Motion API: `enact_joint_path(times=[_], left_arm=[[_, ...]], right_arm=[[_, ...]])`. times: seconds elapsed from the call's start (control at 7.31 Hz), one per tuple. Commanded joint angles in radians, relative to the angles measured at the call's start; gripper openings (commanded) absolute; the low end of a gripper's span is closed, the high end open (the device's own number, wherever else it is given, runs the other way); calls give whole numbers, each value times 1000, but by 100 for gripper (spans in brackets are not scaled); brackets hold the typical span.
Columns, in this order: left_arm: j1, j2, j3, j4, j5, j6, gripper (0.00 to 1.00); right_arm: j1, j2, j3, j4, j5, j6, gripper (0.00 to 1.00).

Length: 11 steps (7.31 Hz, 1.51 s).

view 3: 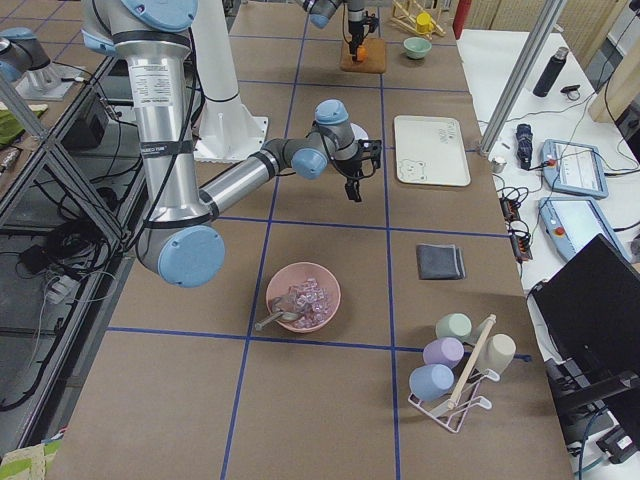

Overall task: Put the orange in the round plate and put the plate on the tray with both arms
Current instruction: 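Lower the orange onto the white plate with the left gripper while the right approaches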

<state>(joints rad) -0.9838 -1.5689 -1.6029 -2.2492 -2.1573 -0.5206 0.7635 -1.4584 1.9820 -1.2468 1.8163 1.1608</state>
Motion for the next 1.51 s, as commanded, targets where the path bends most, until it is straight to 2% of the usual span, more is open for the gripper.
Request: enact_joint_path(times=[0.0, 0.14, 0.27, 0.41, 0.68, 0.82, 1.09, 1.37], left_arm=[[-1, -43, -130, 148, -9, -40, 0], [11, -130, -188, 298, 28, -140, 0], [93, -195, -224, 377, 69, -227, 0], [184, -314, -227, 470, 126, -384, 0], [383, -620, -207, 804, 257, -594, 0], [411, -681, -175, 830, 275, -655, 0], [451, -816, -62, 832, 277, -760, 0], [482, -914, 68, 814, 319, -804, 0]], right_arm=[[-7, 0, 0, 4, 0, 7, 100], [-12, 3, 1, 4, 0, 7, 100], [-16, 7, 0, 6, -2, 7, 100], [-21, 10, 1, 9, -2, 26, 100], [-36, 56, 0, 9, -14, 223, 100], [-49, 76, 0, 12, -15, 317, 100], [-91, 72, -6, 152, -57, 442, 100], [-183, 66, -6, 257, -164, 538, 100]])
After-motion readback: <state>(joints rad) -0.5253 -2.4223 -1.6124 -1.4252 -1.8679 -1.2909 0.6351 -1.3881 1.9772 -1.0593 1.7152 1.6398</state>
